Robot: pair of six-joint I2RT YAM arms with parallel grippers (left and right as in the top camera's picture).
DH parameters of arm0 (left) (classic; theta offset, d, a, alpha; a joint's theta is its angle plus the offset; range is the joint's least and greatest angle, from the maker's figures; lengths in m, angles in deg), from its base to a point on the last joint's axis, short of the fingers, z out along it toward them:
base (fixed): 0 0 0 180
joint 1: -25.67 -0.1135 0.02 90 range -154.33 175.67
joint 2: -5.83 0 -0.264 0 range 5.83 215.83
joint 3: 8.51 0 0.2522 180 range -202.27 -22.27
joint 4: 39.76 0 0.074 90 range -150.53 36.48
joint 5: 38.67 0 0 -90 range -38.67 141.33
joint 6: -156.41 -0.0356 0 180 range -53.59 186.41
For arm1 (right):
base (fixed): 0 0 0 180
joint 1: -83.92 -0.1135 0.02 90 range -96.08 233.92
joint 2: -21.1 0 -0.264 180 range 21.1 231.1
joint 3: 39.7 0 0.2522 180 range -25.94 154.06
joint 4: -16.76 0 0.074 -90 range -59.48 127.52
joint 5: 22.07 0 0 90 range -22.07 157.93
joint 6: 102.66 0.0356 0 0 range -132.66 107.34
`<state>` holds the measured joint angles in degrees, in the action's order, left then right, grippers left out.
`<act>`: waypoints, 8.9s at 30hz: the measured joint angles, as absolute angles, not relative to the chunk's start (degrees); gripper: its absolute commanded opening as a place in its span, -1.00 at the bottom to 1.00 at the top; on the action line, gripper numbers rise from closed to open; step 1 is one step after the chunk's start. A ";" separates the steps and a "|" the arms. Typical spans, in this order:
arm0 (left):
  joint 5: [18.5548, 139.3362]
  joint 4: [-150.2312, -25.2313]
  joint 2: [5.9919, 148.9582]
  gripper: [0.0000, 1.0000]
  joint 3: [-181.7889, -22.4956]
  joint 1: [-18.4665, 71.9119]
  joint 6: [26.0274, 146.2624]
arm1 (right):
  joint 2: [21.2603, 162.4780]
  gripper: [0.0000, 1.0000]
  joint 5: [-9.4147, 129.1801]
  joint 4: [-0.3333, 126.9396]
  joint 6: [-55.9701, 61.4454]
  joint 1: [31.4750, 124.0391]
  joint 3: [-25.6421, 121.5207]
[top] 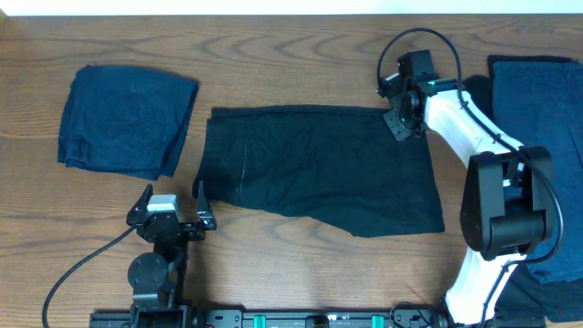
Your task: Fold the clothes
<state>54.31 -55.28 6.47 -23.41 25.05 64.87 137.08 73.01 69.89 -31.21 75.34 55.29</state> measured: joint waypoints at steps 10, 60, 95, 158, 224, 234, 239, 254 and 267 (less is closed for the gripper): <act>54.29 -55.28 6.47 0.96 -23.41 25.05 64.87 | 137.08 -0.98 73.31 69.26 -31.29 77.51 54.88; 61.94 -77.56 27.70 0.96 -54.28 25.05 67.62 | 137.08 -0.98 67.85 70.72 -25.15 77.31 54.75; 62.60 -99.98 112.72 -0.03 -105.36 25.09 63.47 | 137.08 -0.95 67.70 71.01 -25.15 77.31 54.55; 66.09 -104.24 108.22 -0.88 -105.25 25.29 71.27 | 128.75 -0.98 64.90 77.19 -21.30 77.31 54.46; 57.98 -56.20 108.89 -0.89 -75.04 31.41 84.56 | 132.45 -0.98 61.14 32.56 -7.38 77.53 33.68; 56.37 -67.63 92.24 -0.88 -75.21 31.41 84.45 | 114.68 -0.98 58.74 54.90 -8.37 80.24 39.49; 55.91 -80.05 82.43 -0.87 -75.39 31.41 84.43 | 105.69 -0.97 58.45 67.73 -7.58 80.48 40.04; 52.48 -110.06 76.44 -0.85 -75.35 31.35 84.43 | 103.18 -0.98 58.58 101.02 -1.13 80.50 39.54; 49.00 -114.91 77.22 -0.66 -74.36 31.35 88.32 | 103.18 -0.97 58.56 106.42 6.67 80.48 32.78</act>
<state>49.00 -114.91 77.22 -74.36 31.35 88.32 103.18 58.56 106.42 6.67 80.48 32.78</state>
